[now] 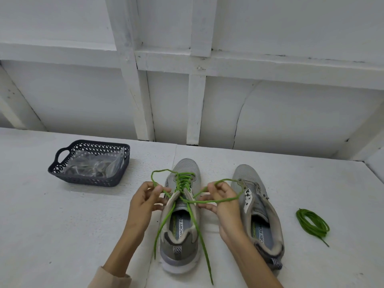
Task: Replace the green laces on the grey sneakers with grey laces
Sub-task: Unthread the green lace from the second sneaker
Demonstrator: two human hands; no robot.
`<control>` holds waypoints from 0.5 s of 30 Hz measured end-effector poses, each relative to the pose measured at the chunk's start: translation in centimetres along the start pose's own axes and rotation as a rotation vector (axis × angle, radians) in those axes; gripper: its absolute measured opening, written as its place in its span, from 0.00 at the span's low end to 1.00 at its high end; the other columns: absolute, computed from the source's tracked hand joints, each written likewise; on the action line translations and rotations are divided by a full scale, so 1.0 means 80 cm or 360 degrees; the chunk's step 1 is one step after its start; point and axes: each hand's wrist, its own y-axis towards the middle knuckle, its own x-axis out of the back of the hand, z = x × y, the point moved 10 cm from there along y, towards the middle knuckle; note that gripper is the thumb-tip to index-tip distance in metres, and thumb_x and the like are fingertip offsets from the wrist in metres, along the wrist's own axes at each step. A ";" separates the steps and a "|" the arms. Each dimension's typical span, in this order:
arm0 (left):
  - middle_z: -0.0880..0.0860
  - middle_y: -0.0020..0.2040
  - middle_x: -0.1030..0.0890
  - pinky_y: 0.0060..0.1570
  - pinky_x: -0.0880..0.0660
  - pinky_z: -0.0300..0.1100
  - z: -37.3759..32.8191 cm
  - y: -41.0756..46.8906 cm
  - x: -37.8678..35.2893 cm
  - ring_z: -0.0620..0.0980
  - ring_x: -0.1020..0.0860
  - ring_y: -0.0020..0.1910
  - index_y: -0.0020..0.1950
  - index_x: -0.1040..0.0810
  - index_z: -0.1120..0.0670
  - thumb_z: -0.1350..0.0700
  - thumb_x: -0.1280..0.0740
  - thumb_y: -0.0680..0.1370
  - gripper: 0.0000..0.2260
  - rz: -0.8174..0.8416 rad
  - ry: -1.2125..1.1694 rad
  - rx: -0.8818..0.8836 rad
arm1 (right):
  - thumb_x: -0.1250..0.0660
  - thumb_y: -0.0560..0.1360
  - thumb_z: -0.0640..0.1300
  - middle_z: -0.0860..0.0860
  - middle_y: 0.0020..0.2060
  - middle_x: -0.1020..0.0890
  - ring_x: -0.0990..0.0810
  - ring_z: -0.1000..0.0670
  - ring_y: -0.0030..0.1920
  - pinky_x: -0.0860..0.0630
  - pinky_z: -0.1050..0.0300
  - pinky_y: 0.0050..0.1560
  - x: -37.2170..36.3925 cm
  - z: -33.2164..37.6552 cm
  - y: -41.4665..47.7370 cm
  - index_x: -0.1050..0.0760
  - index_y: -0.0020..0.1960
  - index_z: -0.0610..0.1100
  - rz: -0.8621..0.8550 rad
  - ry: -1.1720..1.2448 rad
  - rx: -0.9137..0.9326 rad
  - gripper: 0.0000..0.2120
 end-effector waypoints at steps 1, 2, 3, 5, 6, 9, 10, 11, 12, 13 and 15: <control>0.55 0.48 0.15 0.35 0.23 0.36 0.002 0.000 0.002 0.47 0.21 0.34 0.47 0.26 0.59 0.59 0.37 0.81 0.05 -0.0061 -0.0051 0.0015 | 0.37 0.79 0.36 0.46 0.34 0.20 0.21 0.51 0.31 0.20 0.58 0.32 0.004 -0.003 0.001 0.27 0.43 0.38 -0.0062 0.0091 -0.0013 0.06; 0.55 0.48 0.16 0.35 0.23 0.36 0.003 -0.001 0.000 0.46 0.21 0.34 0.48 0.24 0.60 0.57 0.36 0.80 0.06 -0.0051 -0.0055 0.0014 | 0.36 0.79 0.36 0.46 0.34 0.21 0.22 0.52 0.30 0.21 0.59 0.32 0.003 -0.005 -0.001 0.27 0.44 0.38 -0.0060 0.0113 -0.0021 0.06; 0.54 0.49 0.16 0.37 0.23 0.35 0.004 -0.002 -0.006 0.45 0.21 0.36 0.50 0.22 0.60 0.54 0.35 0.79 0.09 0.0024 -0.0016 0.0003 | 0.34 0.78 0.36 0.47 0.34 0.21 0.22 0.53 0.31 0.22 0.60 0.34 -0.003 -0.007 -0.003 0.26 0.44 0.37 0.0002 0.0057 -0.0030 0.04; 0.51 0.50 0.15 0.42 0.24 0.34 0.007 -0.006 -0.020 0.44 0.21 0.42 0.51 0.18 0.57 0.50 0.32 0.74 0.12 0.0216 0.0137 -0.0002 | 0.30 0.73 0.33 0.47 0.35 0.19 0.21 0.54 0.35 0.23 0.64 0.39 -0.019 -0.006 -0.009 0.21 0.45 0.36 0.0197 -0.0128 -0.0016 0.01; 0.51 0.50 0.15 0.43 0.24 0.34 0.006 -0.007 -0.023 0.45 0.21 0.44 0.50 0.17 0.57 0.50 0.31 0.73 0.12 0.0268 0.0184 -0.0014 | 0.29 0.71 0.32 0.47 0.35 0.18 0.20 0.54 0.37 0.24 0.65 0.41 -0.024 -0.003 -0.011 0.20 0.44 0.35 0.0271 -0.0198 0.0007 0.02; 0.54 0.48 0.15 0.37 0.24 0.36 -0.002 0.001 -0.012 0.49 0.22 0.40 0.44 0.18 0.54 0.57 0.32 0.77 0.05 0.0157 0.0119 -0.0087 | 0.31 0.73 0.31 0.48 0.32 0.18 0.21 0.52 0.35 0.22 0.63 0.38 -0.021 0.006 -0.006 0.21 0.40 0.37 0.0247 -0.0202 0.0032 0.05; 0.56 0.47 0.16 0.35 0.24 0.37 -0.002 0.004 -0.005 0.49 0.22 0.37 0.43 0.19 0.54 0.59 0.34 0.79 0.06 0.0055 0.0046 -0.0062 | 0.33 0.75 0.32 0.47 0.33 0.19 0.21 0.51 0.34 0.21 0.61 0.36 -0.013 0.006 -0.002 0.23 0.41 0.37 0.0148 -0.0114 0.0020 0.05; 0.58 0.47 0.16 0.34 0.23 0.37 0.001 0.006 0.000 0.49 0.22 0.34 0.44 0.21 0.56 0.59 0.35 0.80 0.06 -0.0024 -0.0028 -0.0027 | 0.35 0.77 0.34 0.47 0.33 0.19 0.20 0.50 0.34 0.20 0.59 0.34 -0.004 0.003 0.001 0.25 0.42 0.38 0.0041 0.0012 -0.0006 0.06; 0.58 0.47 0.16 0.34 0.23 0.38 0.002 0.005 0.002 0.49 0.22 0.33 0.46 0.22 0.58 0.58 0.35 0.80 0.06 -0.0056 -0.0071 -0.0002 | 0.36 0.78 0.35 0.46 0.34 0.20 0.20 0.50 0.33 0.20 0.58 0.33 0.003 -0.002 0.002 0.27 0.42 0.38 -0.0034 0.0104 -0.0023 0.06; 0.57 0.48 0.16 0.35 0.22 0.37 0.003 0.004 0.001 0.48 0.21 0.34 0.47 0.22 0.60 0.56 0.35 0.80 0.07 -0.0031 -0.0059 -0.0001 | 0.35 0.78 0.36 0.46 0.35 0.20 0.20 0.51 0.33 0.20 0.58 0.33 0.005 -0.006 0.002 0.26 0.43 0.38 -0.0056 0.0125 -0.0030 0.05; 0.54 0.49 0.16 0.40 0.23 0.36 0.004 -0.002 -0.011 0.45 0.20 0.40 0.49 0.19 0.59 0.52 0.32 0.76 0.11 0.0159 0.0065 -0.0018 | 0.32 0.75 0.37 0.48 0.36 0.18 0.20 0.54 0.34 0.21 0.62 0.37 -0.005 -0.010 -0.005 0.23 0.45 0.39 0.0067 0.0011 -0.0040 0.02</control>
